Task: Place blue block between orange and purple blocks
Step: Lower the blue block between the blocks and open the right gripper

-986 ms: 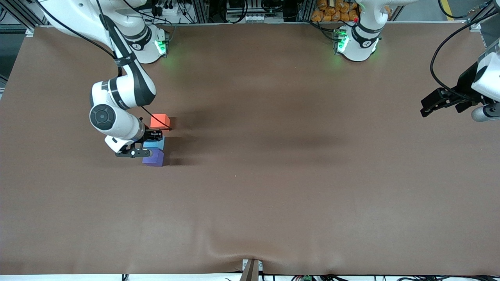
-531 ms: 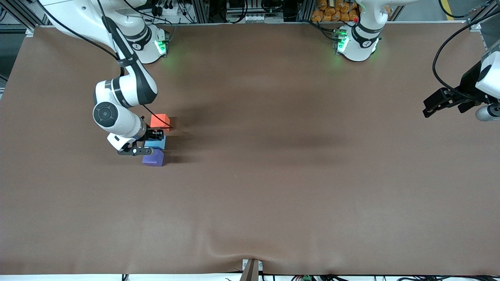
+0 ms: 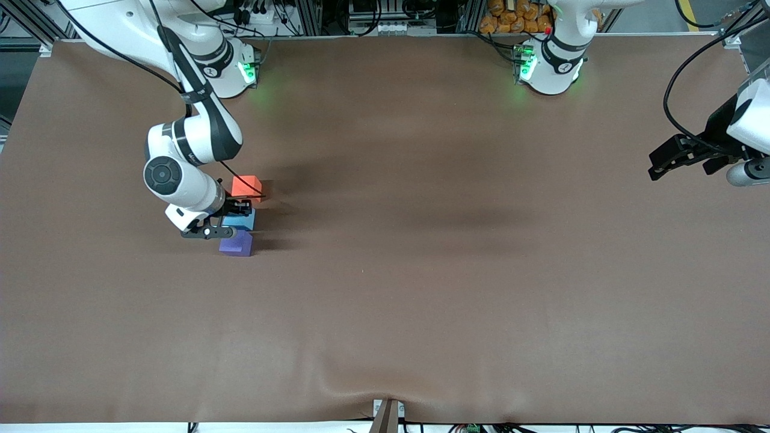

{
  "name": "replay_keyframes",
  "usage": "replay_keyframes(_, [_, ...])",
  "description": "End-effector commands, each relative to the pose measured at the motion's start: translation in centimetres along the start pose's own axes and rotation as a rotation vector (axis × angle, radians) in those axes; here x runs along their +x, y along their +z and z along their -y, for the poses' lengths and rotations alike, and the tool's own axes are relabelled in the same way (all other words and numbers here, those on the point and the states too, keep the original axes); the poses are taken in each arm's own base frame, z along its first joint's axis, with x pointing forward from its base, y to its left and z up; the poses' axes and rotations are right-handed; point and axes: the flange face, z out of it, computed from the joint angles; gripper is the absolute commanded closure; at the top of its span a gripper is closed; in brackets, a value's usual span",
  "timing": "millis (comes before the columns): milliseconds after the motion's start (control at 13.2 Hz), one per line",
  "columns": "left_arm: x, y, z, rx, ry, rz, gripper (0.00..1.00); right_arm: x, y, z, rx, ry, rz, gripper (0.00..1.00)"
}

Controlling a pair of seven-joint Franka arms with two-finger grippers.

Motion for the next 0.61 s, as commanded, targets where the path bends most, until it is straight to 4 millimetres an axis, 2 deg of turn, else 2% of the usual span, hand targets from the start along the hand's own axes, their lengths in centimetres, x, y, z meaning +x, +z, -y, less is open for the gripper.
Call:
replay_keyframes(0, [0.0,-0.6,0.1,-0.018,0.015,-0.008,0.00,-0.8,0.6,-0.6,0.016,-0.005,-0.015,0.96])
replay_keyframes(303, [0.2,-0.5,0.6,-0.019,0.005,-0.016,0.00,-1.0,2.0,-0.6,0.021,-0.006,-0.030,0.96])
replay_keyframes(379, [0.4,-0.5,0.6,-0.020,0.005,-0.022,0.00,-1.0,2.0,-0.6,0.023,-0.004,-0.037,0.92])
replay_keyframes(455, [0.5,-0.6,0.6,-0.022,0.005,-0.032,0.00,-1.0,2.2,-0.6,0.023,-0.004,-0.034,0.79])
replay_keyframes(531, [0.5,-0.6,0.6,-0.022,0.005,-0.034,0.00,-1.1,2.3,-0.6,0.022,-0.004,-0.033,0.38])
